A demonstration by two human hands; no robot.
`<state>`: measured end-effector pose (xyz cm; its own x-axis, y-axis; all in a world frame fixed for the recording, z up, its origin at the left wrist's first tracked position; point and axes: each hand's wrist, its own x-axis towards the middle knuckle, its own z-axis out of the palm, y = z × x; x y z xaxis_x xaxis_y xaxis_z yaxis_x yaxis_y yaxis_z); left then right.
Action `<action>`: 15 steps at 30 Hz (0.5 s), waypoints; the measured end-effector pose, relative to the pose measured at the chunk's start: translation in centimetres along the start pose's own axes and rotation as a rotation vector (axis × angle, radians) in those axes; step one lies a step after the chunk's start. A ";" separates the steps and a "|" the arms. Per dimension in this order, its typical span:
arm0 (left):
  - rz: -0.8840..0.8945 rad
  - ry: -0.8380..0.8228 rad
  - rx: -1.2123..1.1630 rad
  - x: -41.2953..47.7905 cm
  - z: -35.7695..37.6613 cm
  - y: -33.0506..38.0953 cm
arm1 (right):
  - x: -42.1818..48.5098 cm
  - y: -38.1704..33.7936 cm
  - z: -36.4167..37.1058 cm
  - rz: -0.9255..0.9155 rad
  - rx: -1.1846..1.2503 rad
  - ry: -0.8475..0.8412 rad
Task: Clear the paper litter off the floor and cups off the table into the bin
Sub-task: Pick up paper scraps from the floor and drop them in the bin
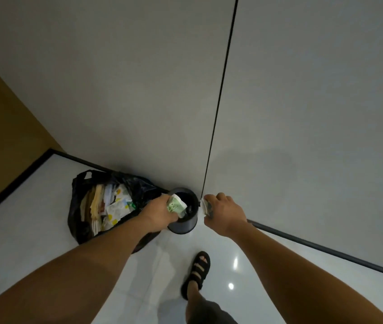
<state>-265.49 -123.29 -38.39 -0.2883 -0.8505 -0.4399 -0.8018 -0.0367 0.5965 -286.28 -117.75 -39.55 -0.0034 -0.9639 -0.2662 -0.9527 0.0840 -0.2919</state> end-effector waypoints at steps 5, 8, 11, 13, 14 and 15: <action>-0.096 -0.024 -0.031 8.3 -2.2 -0.5 | 9.0 1.2 0.9 -0.002 0.034 -0.110; -0.126 -0.053 -0.052 13.0 -2.5 -1.0 | 13.3 2.0 1.5 -0.010 0.036 -0.151; -0.150 -0.100 -0.063 17.2 -1.6 -2.1 | 17.1 2.8 2.9 -0.004 0.018 -0.212; -0.197 -0.137 -0.073 20.0 -0.5 -3.8 | 19.5 3.2 4.4 0.005 0.021 -0.235; -0.219 -0.152 -0.076 21.6 0.2 -4.8 | 20.9 3.4 5.4 0.008 0.027 -0.241; -0.239 -0.167 -0.078 23.3 1.0 -5.9 | 22.2 3.6 6.6 0.013 0.033 -0.247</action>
<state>-267.98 -142.35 -52.79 -0.1832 -0.7154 -0.6743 -0.8164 -0.2714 0.5097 -287.77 -137.21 -52.61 0.0624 -0.8718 -0.4858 -0.9426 0.1085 -0.3157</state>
